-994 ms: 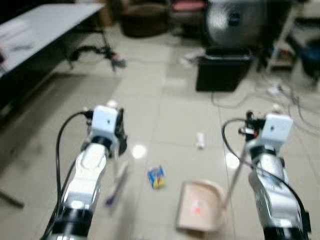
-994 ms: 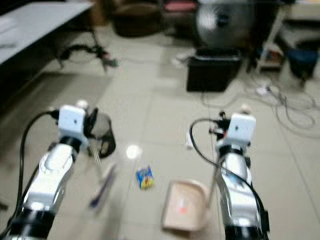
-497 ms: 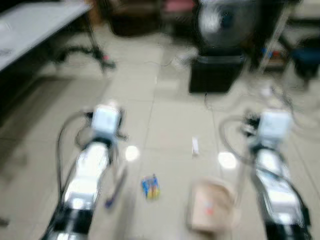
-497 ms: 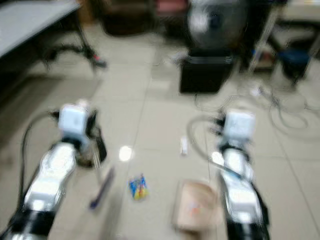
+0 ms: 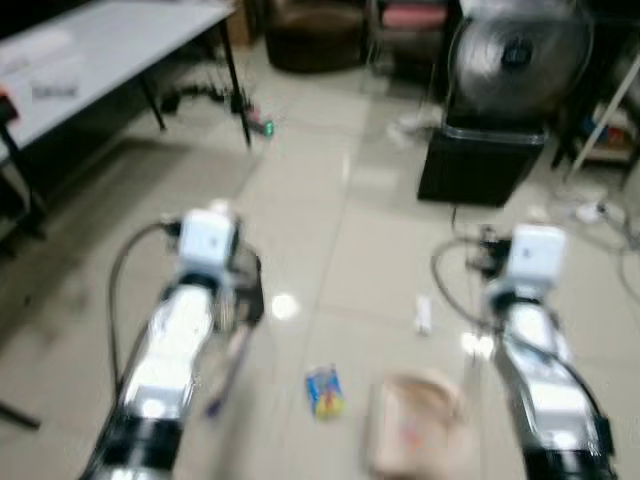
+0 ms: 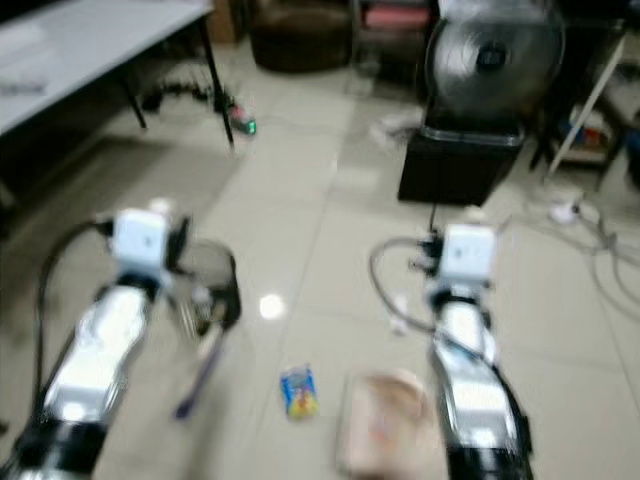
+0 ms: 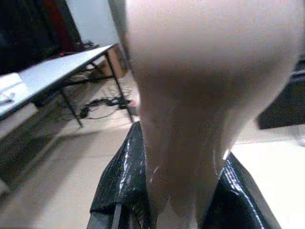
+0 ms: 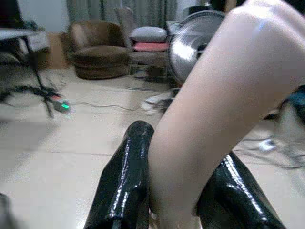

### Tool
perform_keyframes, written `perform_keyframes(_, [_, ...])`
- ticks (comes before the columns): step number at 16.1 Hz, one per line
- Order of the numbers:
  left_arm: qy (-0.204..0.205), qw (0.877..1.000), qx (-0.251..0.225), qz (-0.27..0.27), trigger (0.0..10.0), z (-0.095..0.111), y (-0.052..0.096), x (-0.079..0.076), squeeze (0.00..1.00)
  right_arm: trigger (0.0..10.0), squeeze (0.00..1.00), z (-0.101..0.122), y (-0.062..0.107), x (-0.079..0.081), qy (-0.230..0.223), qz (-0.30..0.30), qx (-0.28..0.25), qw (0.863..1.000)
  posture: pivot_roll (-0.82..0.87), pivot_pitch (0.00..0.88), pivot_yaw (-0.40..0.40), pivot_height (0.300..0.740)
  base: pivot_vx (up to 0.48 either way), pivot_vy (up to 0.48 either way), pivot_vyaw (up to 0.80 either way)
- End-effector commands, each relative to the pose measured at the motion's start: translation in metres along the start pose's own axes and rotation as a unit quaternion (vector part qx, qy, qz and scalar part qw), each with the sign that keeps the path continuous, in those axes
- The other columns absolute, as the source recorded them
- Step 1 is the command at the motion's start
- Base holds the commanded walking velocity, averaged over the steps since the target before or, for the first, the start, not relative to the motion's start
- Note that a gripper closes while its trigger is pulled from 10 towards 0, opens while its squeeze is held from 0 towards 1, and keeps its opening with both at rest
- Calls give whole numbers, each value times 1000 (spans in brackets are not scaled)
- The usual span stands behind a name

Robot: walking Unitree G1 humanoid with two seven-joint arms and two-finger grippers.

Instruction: Sweep floor

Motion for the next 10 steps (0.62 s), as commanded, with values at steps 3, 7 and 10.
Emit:
perform_keyframes(3, [-3,1000,-23,-15,10000,13,-4,-9,0,10000,0,2,0,-14,13,-24,-7,1000,-59,15,72,740,406,0,0])
perform_keyframes(7, [1,999,-24,-23,10000,13,-3,-11,0,10000,0,1,1,-14,13,-27,-6,1000,-58,20,74,740,397,0,0])
perform_keyframes(10, [12,999,-26,-35,10000,12,-2,-14,0,10000,0,-2,1,-17,17,-32,-3,999,-58,22,75,740,110,0,0])
Point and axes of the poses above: a point about 5 cm out from each wrist's last joint towards the gripper, its own y axis pointing back from the gripper into the wrist, its own z axis along the axis of the wrist's last joint, x = y × z, the point moved 2 cm from there along -y, pointing out of the wrist towards the gripper, and after that the axes turned 12 degrees about y, right-handed, at the moved point
